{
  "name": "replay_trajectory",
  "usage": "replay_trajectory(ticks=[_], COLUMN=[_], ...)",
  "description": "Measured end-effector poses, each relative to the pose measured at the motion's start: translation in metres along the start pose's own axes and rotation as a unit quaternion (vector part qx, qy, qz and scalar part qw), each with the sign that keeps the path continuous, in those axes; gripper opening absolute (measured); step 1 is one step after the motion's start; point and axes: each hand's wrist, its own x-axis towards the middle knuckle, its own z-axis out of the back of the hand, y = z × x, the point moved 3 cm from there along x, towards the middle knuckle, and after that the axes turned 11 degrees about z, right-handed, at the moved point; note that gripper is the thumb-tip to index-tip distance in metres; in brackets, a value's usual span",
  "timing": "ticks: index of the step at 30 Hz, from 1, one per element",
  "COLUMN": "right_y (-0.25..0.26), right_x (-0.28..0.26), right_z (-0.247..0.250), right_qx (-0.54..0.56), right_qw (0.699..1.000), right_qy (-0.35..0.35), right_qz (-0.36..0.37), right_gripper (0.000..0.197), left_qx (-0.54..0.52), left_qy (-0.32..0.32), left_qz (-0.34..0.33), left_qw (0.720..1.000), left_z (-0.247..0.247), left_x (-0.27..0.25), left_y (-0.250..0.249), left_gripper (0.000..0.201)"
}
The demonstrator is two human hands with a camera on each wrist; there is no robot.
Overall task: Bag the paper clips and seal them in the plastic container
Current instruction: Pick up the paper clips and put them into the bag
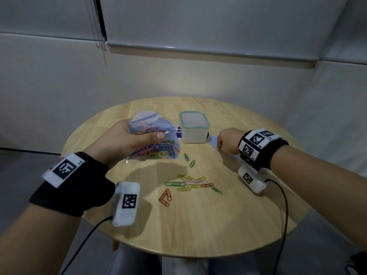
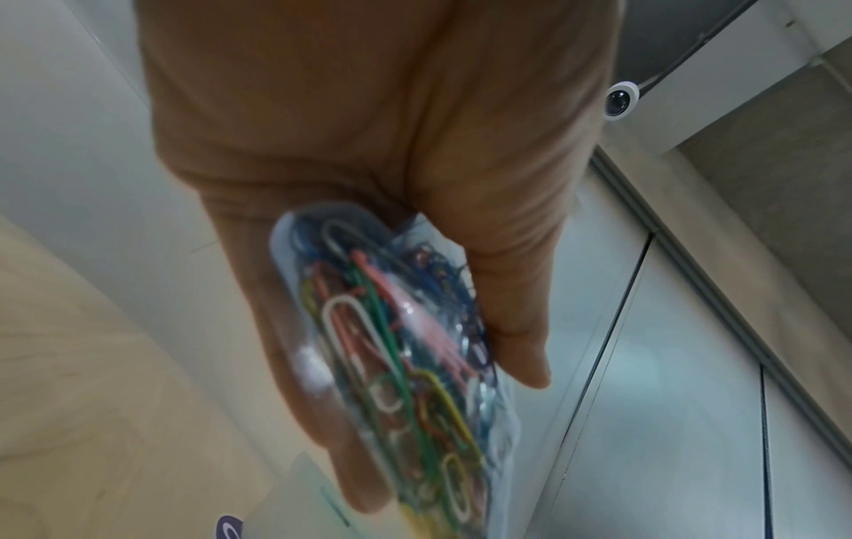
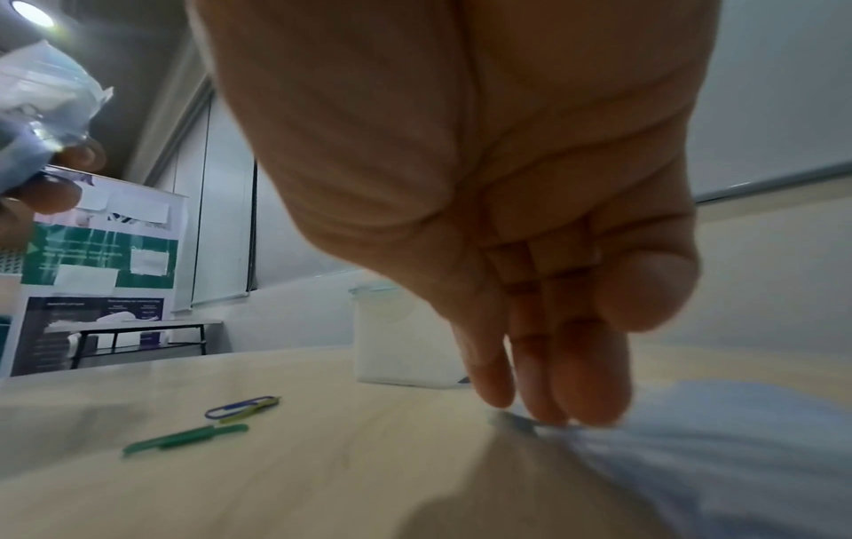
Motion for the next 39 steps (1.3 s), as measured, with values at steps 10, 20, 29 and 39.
replay_trajectory(ticks=[10,20,29,39], right_y=[-0.022,-0.026,0.03,0.09], right_x=[-0.008,-0.01,0.004,-0.011], right_z=[-0.002,0.006,0.001,-0.004], right_qx=[-0.017,0.033,-0.023,0.01], right_qw=[0.998,0.994,0.999,0.977], right_qy=[-0.02,-0.026,0.027,-0.011], right_qz=[-0.05,-0.099,0.027,0.215], right_gripper=[0.023,0.046,0.021,0.04], left_qx=[-0.009,-0.002,0.009,0.007], left_qy=[0.003,0.017,0.007,0.002], left_qz=[0.005,-0.002,0.007,0.008], left_qw=[1.0,1.0,1.0,1.0], left_z=[-0.001,-0.002,0.008,0.011], left_x=[0.001,0.0,-0.002,-0.001], left_y=[0.004,-0.001,-0.001,0.0], left_gripper=[0.015,0.029,0.044,0.03])
